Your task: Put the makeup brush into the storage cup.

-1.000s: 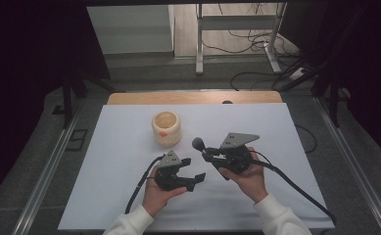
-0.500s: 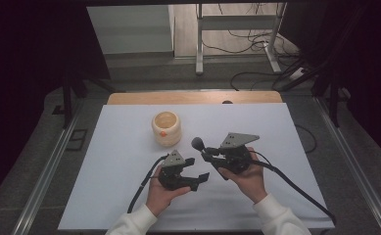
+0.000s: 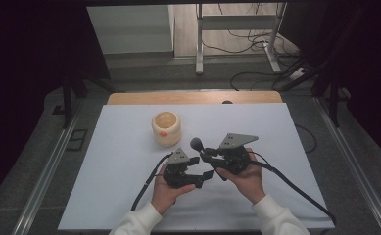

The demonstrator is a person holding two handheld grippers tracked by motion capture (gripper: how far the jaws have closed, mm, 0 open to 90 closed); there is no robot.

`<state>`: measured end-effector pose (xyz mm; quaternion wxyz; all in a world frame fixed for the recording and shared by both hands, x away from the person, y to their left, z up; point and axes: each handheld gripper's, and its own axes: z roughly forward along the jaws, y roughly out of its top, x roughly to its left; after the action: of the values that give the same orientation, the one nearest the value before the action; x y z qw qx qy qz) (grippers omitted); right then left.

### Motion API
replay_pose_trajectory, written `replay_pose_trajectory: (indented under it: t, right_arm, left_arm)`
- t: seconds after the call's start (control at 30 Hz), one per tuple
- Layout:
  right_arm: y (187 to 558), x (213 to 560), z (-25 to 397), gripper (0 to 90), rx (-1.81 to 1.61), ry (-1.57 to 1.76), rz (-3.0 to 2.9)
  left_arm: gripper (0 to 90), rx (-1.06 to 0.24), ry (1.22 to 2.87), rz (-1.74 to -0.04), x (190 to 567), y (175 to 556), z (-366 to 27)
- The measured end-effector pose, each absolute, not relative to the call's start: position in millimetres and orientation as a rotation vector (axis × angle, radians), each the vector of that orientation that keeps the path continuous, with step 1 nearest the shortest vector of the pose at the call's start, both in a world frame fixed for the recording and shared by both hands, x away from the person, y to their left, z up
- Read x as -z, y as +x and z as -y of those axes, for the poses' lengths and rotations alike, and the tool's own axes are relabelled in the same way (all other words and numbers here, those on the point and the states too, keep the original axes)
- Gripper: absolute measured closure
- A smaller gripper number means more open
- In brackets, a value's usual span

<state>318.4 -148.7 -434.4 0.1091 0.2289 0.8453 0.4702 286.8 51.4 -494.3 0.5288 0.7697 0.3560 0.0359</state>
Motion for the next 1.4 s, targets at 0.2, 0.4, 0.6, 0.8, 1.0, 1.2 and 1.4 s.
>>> replay_pose_trajectory:
  t: [0.2, 0.4, 0.6, 0.8, 1.0, 1.2, 1.4]
  right_arm:
    - [318, 436, 148, 71.9, -1.388, 0.678, -2.482]
    - [317, 436, 147, 71.9, -1.406, 0.682, -2.472]
    - [316, 438, 145, 71.9, -1.424, 0.678, -2.466]
    - [316, 437, 146, 71.8, -1.434, 0.668, -2.46]
    - [315, 436, 146, 71.7, -1.441, 0.66, -2.45]
    - [315, 435, 147, 71.6, -1.447, 0.658, -2.452]
    - [315, 433, 148, 65.0, -1.48, 0.65, -2.442]
  left_arm:
    - [30.3, -0.067, 1.805, -0.86, 495, 290, -48]
    - [40.5, -0.018, 1.771, -0.865, 497, 293, -44]
    - [55.0, 0.006, 1.74, -0.839, 496, 292, -40]
    - [69.9, 0.09, 1.722, -0.859, 498, 298, -44]
    - [74.1, 0.137, 1.703, -0.881, 500, 300, -48]
    - [74.2, 0.137, 1.703, -0.877, 500, 300, -49]
    - [74.3, 0.132, 1.713, -0.877, 500, 300, -50]
